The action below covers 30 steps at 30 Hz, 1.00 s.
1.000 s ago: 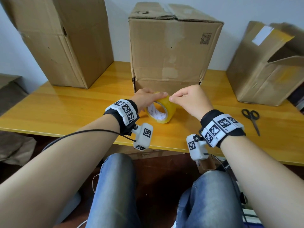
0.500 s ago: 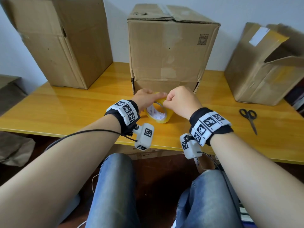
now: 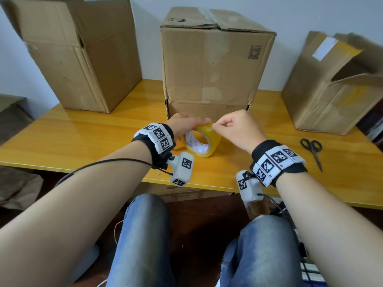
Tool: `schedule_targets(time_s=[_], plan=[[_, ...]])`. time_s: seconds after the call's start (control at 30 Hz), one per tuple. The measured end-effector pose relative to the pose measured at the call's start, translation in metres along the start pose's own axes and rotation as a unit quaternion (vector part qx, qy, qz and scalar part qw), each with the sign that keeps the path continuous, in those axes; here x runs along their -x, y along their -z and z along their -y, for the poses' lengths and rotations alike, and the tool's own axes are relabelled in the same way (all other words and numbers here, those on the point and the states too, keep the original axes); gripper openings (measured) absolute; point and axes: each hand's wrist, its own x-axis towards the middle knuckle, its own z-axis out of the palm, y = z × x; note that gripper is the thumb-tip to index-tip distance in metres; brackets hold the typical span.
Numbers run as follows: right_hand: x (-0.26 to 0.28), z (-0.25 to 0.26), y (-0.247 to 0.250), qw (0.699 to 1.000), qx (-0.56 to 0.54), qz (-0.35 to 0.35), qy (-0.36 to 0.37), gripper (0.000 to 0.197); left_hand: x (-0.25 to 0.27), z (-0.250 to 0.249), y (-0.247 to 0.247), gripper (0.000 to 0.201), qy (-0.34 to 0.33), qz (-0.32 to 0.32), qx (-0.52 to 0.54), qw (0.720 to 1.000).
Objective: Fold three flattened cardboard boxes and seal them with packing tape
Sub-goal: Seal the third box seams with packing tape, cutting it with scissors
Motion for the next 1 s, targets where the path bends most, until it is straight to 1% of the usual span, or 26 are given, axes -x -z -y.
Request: schedule_targets(time_s=[0.1,0.2,0.37,0.47,0.57,0.7,0.8,0.9,1.0], plan=[[0.001,0.005,0.000,1.000,0.001,-0.030,-0.008,0.012,0.002,0.002,0.000,0.064,0.013,0.000,0.014,1.000],[0.000,0.012,-0.003,0.999,0.034,0.008,-0.028,0.012,0.002,0.004,-0.003,0.064,0.008,-0.005,0.023,1.000],[-0.007,0.024,-0.006,0.993,0.112,0.016,-0.037,0.017,0.001,0.004,-0.007,0.064,0.000,-0.005,0.033,0.999],[-0.009,0.030,-0.005,0.989,0.130,0.037,-0.052,0.022,-0.001,0.003,-0.009,0.052,-0.013,-0.012,0.036,0.999],[-0.011,0.028,-0.012,0.992,0.107,0.045,-0.046,0.026,-0.002,0.004,-0.010,0.048,-0.014,-0.019,0.033,0.999],[-0.009,0.021,-0.020,0.997,0.048,0.043,-0.039,0.020,-0.002,0.006,-0.011,0.047,-0.013,-0.034,0.044,0.998],[-0.006,0.016,-0.020,0.999,0.033,0.037,-0.023,0.014,-0.001,0.006,-0.013,0.045,-0.019,-0.043,0.047,0.998],[-0.002,0.013,-0.020,0.999,0.014,0.045,-0.005,0.021,0.000,0.004,-0.013,0.042,-0.018,-0.039,0.041,0.998],[-0.001,0.010,-0.012,0.999,0.004,0.040,0.007,0.017,0.001,0.001,-0.010,0.045,-0.013,-0.024,0.036,0.999]])
